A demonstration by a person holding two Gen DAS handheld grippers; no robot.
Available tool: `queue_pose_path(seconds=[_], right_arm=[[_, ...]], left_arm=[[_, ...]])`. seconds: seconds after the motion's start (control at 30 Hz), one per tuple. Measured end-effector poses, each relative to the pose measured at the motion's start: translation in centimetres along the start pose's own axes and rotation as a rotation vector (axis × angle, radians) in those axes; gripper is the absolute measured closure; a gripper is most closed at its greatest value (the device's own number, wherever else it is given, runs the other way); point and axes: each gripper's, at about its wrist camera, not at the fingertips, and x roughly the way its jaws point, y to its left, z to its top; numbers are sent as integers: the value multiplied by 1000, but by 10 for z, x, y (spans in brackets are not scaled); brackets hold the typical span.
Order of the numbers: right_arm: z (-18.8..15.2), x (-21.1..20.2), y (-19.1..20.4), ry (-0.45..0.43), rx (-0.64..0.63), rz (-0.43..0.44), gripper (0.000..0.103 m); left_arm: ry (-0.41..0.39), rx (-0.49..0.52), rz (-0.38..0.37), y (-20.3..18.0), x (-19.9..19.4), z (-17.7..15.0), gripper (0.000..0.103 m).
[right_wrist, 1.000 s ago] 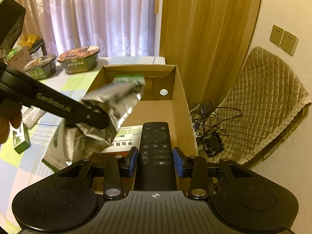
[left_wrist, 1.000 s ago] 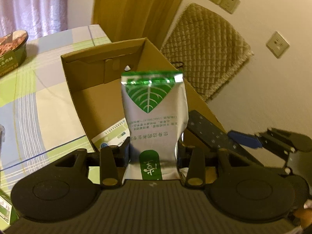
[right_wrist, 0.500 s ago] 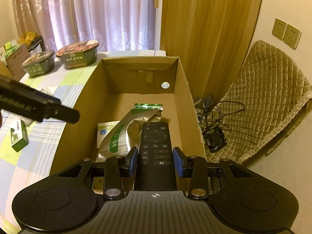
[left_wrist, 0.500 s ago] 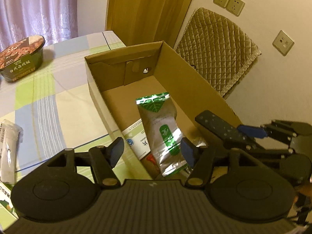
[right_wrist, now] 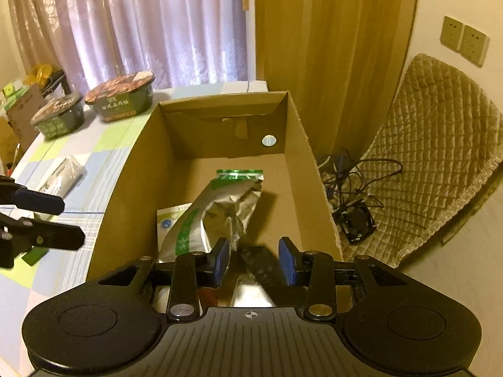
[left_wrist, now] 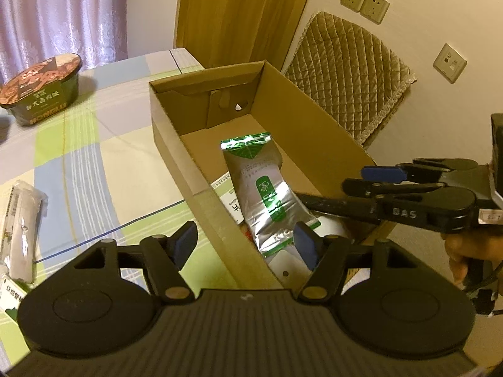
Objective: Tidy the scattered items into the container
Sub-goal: 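Open the left tool to drop the tea packet while the right tool releases the remote, then move both tools back over the remaining items on the table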
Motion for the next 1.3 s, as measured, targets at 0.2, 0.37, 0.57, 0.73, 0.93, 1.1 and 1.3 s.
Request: queue_pose_path(seconds=[0.2, 0.37, 0.57, 0.73, 0.93, 1.1, 1.3], right_arm=[[-24, -25, 3, -11, 65, 2, 61], [-36, -45, 21, -21, 67, 17, 61], [-38, -62, 55, -20, 21, 57, 58], [-42, -72, 87, -22, -29, 95, 22], [-48, -78, 131, -7, -100, 134, 21], [-55, -79, 164, 4, -166, 172, 6], [-61, -77, 199, 23, -231, 213, 6]], left_arm=[[-17, -24, 7, 6, -20, -19, 35], [-18, -28, 32, 11, -42, -46, 29], [-7, -28, 93, 24, -70, -80, 27], [-22, -35, 119, 37, -98, -109, 27], [-34, -53, 178, 54, -129, -141, 14], [-42, -108, 201, 74, -154, -164, 4], [-8, -182, 233, 100, -175, -183, 1]])
